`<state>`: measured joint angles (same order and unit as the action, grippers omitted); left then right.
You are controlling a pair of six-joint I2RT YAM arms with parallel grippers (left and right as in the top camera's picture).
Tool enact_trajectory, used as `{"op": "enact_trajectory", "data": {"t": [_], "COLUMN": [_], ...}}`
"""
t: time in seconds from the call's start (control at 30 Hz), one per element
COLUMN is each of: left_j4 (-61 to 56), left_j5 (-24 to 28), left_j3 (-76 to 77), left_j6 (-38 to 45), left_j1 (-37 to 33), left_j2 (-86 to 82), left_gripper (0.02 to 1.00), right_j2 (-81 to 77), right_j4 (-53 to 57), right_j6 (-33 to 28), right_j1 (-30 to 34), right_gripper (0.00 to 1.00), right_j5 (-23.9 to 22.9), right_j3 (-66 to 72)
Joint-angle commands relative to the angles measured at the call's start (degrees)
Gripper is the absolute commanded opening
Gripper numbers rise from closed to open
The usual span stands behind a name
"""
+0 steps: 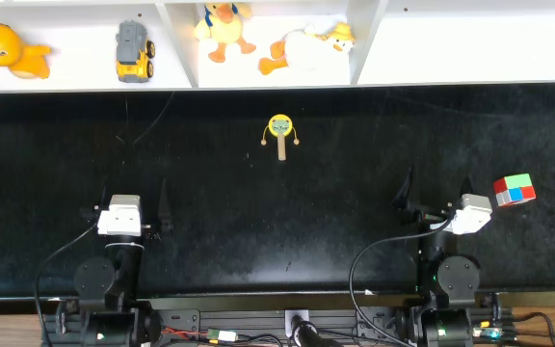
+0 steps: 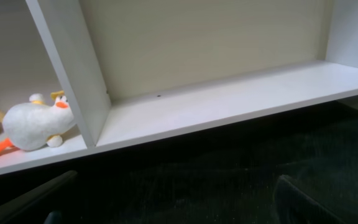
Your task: Store Toys
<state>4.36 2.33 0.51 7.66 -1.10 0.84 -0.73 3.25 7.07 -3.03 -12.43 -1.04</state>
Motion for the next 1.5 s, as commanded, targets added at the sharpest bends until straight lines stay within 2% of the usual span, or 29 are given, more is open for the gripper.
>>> {"op": "enact_trajectory", "data": {"t": [0.03,0.1,0.23,0.37,0.47,0.57,0.63,0.7,0.77,0.9,1.03,1.13,1.37,1.5], "left_j4": [0.3,0.3,0.3,0.3,0.3,0.3,0.3,0.3,0.3,0.3,0.3,0.3,0.3,0.3], "left_j5": [0.5,0.5,0.5,0.5,0.5,0.5,0.5,0.5,0.5,0.5,0.5,0.5,0.5,0.5], "left_j3": [0.0,0.0,0.0,0.0,0.0,0.0,0.0,0.0,0.0,0.0,0.0,0.0,0.0,0.0], "left_j6": [-0.4,-0.4,-0.4,-0.4,-0.4,-0.4,-0.4,-0.4,-0.4,-0.4,-0.4,-0.4,-0.4,-0.4], "left_j1": [0.2,0.2,0.2,0.2,0.2,0.2,0.2,0.2,0.2,0.2,0.2,0.2,0.2,0.2], "left_j2": [-0.7,-0.7,-0.7,-0.7,-0.7,-0.7,-0.7,-0.7,-0.7,-0.7,-0.7,-0.7,-0.7,-0.7], "left_gripper": [0.998,0.998,0.998,0.998,0.998,0.998,0.998,0.998,0.998,0.998,0.998,0.998,0.998,0.998], "right_j2": [0.5,0.5,-0.5,-8.3,-16.9,-27.1,-33.7,-40.6,-46.9,-59.3,-68.7,-75.1,-89.1,-95.1], "right_j4": [-0.1,0.0,0.0,0.7,4.6,12.0,16.8,21.3,24.8,30.7,31.4,31.5,31.9,32.7], "right_j6": [0.2,0.1,-5.3,-3.6,3.4,14.3,19.9,23.4,25.4,30.4,36.3,36.6,35.1,35.1], "right_j1": [0.1,-0.3,-2.5,-9.6,-17.0,-25.6,-31.0,-36.5,-41.2,-47.2,-48.1,-48.1,-47.5,-46.4], "right_gripper": [0.996,0.996,0.996,0.993,0.996,0.993,0.996,0.996,0.996,0.993,0.993,0.993,0.996,0.996], "right_j5": [0.0,-0.3,-2.4,-3.5,-11.0,-22.6,-28.6,-32.5,-34.2,-34.2,-31.8,-29.4,-29.5,-24.3], "right_j3": [0.8,0.8,0.6,-2.2,-7.6,-15.3,-20.4,-25.7,-30.1,-37.1,-42.1,-46.6,-57.5,-62.3]}}
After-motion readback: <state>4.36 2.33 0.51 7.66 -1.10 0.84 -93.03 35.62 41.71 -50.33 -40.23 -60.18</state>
